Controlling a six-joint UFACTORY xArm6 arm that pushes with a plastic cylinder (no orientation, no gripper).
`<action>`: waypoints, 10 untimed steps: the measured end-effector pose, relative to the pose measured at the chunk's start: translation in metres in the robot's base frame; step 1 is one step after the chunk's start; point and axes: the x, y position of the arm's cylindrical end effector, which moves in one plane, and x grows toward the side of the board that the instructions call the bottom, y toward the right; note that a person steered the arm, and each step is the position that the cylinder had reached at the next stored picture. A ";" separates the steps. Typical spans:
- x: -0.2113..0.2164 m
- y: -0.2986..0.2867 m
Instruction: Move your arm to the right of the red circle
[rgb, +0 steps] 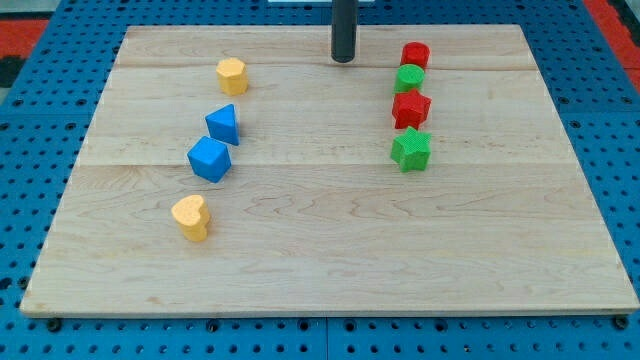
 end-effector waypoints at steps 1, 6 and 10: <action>0.000 0.000; -0.005 0.027; 0.005 0.173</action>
